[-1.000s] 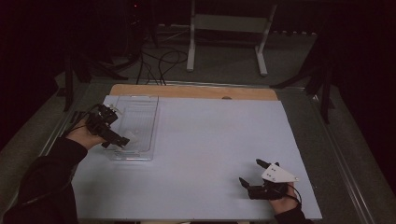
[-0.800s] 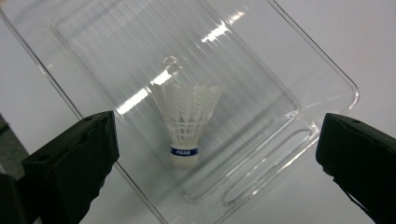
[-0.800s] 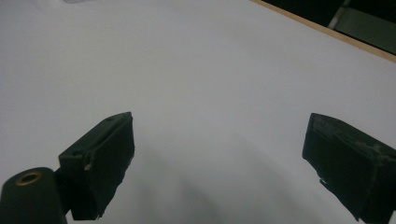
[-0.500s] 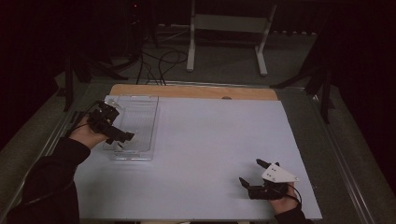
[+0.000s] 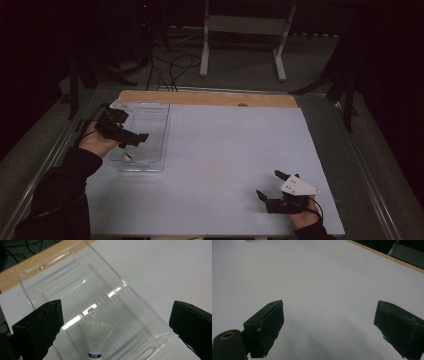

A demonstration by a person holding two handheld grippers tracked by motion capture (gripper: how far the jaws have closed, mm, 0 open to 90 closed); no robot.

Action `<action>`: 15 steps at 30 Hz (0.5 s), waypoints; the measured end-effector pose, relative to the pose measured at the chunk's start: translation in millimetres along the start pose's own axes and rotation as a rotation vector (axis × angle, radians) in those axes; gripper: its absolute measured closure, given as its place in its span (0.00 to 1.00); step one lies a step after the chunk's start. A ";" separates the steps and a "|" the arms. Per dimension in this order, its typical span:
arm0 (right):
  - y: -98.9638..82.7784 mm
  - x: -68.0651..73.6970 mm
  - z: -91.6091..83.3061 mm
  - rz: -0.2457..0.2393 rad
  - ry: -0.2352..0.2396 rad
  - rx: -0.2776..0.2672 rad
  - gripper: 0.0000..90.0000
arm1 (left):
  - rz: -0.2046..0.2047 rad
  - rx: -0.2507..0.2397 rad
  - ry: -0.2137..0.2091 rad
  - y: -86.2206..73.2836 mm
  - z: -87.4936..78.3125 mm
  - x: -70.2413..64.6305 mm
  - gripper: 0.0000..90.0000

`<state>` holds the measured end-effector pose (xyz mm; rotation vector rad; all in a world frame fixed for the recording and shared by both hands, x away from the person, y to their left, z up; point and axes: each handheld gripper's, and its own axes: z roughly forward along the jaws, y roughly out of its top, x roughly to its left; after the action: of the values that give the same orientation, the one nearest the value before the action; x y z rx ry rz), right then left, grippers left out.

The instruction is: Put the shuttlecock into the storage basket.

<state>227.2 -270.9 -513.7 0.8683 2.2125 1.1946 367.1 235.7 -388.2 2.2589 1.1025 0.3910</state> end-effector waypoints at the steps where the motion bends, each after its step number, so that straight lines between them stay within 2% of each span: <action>1: 0.0 0.3 0.2 0.000 0.000 0.000 0.10 | 0.001 -0.006 -0.003 1.1 0.0 -0.7 0.00; 4: 0.3 0.5 -0.1 -0.002 0.000 0.001 0.10 | 0.011 -0.014 -0.001 3.8 0.3 -4.2 0.00; 7: 0.1 0.1 -0.2 -0.001 0.000 0.000 0.10 | 0.029 -0.028 -0.026 5.8 2.8 -9.2 0.00; 10: 0.1 0.0 -0.1 -0.001 0.000 0.000 0.10 | 0.038 -0.039 -0.079 8.9 5.6 -15.6 0.00; 12: 0.3 0.5 -0.3 -0.002 0.000 0.001 0.10 | 0.071 -0.049 -0.066 11.0 6.5 -21.8 0.00; 15: 0.2 0.2 -0.4 -0.002 -0.001 0.000 0.10 | 0.065 -0.050 -0.097 15.1 7.2 -27.5 0.00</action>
<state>226.8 -270.9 -513.4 0.8664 2.2118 1.1935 363.1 203.9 -384.6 2.2492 0.9616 0.3282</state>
